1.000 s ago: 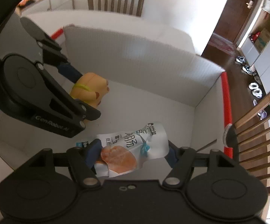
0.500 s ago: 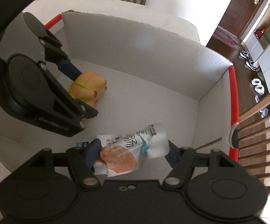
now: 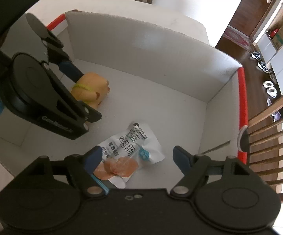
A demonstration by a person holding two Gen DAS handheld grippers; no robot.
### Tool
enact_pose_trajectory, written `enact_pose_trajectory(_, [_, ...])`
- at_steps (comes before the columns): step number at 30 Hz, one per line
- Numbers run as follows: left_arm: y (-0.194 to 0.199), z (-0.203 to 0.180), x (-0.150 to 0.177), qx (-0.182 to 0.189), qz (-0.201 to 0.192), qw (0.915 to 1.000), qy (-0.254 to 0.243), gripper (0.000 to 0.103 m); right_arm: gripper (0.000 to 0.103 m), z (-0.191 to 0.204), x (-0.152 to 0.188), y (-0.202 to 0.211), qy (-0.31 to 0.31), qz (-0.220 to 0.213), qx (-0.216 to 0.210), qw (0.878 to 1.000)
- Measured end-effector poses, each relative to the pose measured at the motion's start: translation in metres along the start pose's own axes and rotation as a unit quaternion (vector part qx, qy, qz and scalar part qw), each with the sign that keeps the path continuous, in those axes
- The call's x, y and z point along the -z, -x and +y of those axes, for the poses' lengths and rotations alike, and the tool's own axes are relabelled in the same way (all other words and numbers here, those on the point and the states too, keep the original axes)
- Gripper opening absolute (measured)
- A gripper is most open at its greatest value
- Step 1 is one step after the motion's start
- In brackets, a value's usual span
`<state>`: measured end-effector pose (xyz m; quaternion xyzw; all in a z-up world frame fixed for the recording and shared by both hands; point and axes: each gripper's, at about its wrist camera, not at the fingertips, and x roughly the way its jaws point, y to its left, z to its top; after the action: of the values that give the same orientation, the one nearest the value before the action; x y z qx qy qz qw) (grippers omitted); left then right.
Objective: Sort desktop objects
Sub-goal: 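Lower both items into the shoebox and open both grippers, then withdraw both grippers from the box back toward the snack pile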
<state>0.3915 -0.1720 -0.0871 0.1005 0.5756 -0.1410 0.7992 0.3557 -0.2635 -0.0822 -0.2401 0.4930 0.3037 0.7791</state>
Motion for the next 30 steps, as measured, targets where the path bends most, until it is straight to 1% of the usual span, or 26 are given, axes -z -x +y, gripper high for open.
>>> enact_pose_trajectory(1, [0.001,0.000,0.000,0.000,-0.002,1.0000,0.001,0.069,0.080,-0.003,0.003,0.000,-0.003,-0.002,-0.001,1.000])
enact_pose_trajectory(2, [0.003,0.001,0.001,-0.001,-0.004,1.0000,0.002,0.071,0.080,-0.004,0.004,0.001,-0.005,-0.003,-0.001,1.000])
enact_pose_trajectory(6, [0.010,0.000,0.003,-0.005,-0.011,0.9999,0.002,0.075,0.081,-0.006,0.007,0.006,-0.006,-0.006,-0.002,1.000])
enact_pose_trajectory(8, [0.014,0.001,0.004,0.000,-0.016,0.9999,0.004,0.076,0.081,-0.007,0.008,0.011,-0.009,-0.011,-0.005,1.000])
enact_pose_trajectory(10, [0.019,0.002,0.001,0.001,-0.023,0.9997,0.008,0.081,0.081,-0.009,0.008,0.017,-0.013,-0.017,-0.010,1.000])
enact_pose_trajectory(12, [0.028,0.012,0.005,0.005,-0.035,0.9993,0.012,0.082,0.082,-0.013,0.008,0.023,-0.016,-0.026,-0.014,0.999])
enact_pose_trajectory(13, [0.021,0.011,-0.006,0.007,-0.039,0.9991,0.014,0.082,0.082,-0.014,0.008,0.026,-0.019,-0.030,-0.017,0.999])
enact_pose_trajectory(16, [0.030,0.018,-0.006,0.007,-0.055,0.9983,0.020,0.082,0.082,-0.019,0.011,0.036,-0.024,-0.042,-0.021,0.999])
enact_pose_trajectory(18, [0.045,0.015,0.003,0.011,-0.062,0.9977,0.025,0.082,0.082,-0.017,0.014,0.040,-0.026,-0.049,-0.024,0.998])
enact_pose_trajectory(22, [0.057,0.014,0.009,0.012,-0.078,0.9964,0.031,0.082,0.082,-0.021,0.021,0.049,-0.032,-0.057,-0.024,0.998])
enact_pose_trajectory(26, [0.073,0.010,0.021,0.012,-0.109,0.9934,0.036,0.082,0.082,-0.026,0.025,0.056,-0.042,-0.072,-0.024,0.996])
enact_pose_trajectory(30, [0.093,0.007,0.035,0.011,-0.134,0.9900,0.040,0.082,0.082,-0.023,0.029,0.068,-0.052,-0.084,-0.025,0.995])
